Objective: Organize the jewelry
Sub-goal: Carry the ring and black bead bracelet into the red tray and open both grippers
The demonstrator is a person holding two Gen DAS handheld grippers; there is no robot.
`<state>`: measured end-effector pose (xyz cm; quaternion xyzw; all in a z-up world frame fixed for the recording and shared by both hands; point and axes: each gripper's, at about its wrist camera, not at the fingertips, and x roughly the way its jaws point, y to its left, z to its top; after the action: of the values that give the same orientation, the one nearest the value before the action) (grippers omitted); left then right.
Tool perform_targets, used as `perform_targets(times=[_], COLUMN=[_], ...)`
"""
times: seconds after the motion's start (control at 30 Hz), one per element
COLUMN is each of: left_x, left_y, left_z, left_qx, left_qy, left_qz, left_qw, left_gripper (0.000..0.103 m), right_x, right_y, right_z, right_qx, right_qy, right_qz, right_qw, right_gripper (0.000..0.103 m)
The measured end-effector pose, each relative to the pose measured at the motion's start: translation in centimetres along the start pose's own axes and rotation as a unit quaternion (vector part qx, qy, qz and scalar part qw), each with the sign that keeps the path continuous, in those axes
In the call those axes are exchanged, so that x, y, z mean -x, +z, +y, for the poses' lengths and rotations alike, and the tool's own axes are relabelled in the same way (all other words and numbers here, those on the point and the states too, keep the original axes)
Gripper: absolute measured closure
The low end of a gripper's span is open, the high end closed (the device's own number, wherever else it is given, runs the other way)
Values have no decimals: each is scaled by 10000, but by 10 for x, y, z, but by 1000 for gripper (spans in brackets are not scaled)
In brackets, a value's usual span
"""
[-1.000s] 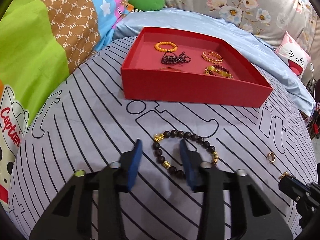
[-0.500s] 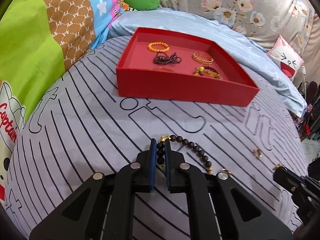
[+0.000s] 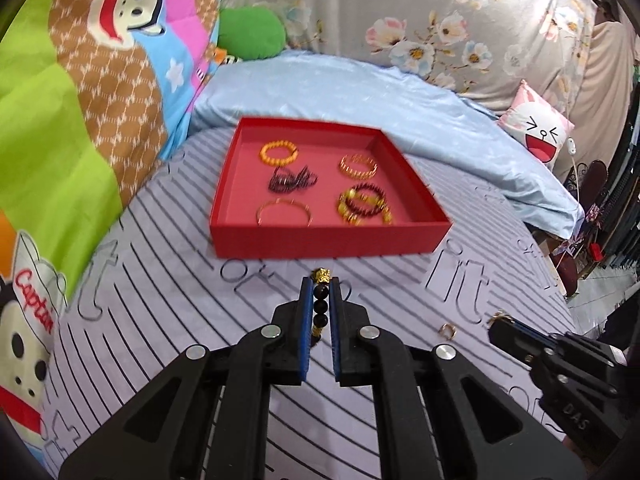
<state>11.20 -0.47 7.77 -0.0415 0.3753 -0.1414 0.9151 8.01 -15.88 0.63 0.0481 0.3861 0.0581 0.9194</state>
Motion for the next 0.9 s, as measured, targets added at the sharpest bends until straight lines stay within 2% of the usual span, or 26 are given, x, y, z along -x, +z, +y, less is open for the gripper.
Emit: perform_targets(times=[0.3, 0.43, 0.63, 0.9], left_x=[5, -9, -40, -88], left_y=[47, 73, 101, 125], left_z=[-13, -16, -11, 6], left_qx=[-284, -359, -341, -262], left_qy=[-63, -56, -110, -37], left_qz=[-409, -539, -537, -364], left_qw=[9987, 9979, 9979, 9990], left_gripper=[95, 95, 95, 95], right_x=[-17, -37, -77, -139], right_y=[59, 91, 132, 157], right_z=[0, 1, 0, -7], right_qx=[216, 256, 273, 142], right_qy=[112, 220, 352, 477], right_qz=[-227, -255, -196, 128], right_qw=[9994, 9991, 9988, 9987], right_gripper=[101, 101, 101, 101])
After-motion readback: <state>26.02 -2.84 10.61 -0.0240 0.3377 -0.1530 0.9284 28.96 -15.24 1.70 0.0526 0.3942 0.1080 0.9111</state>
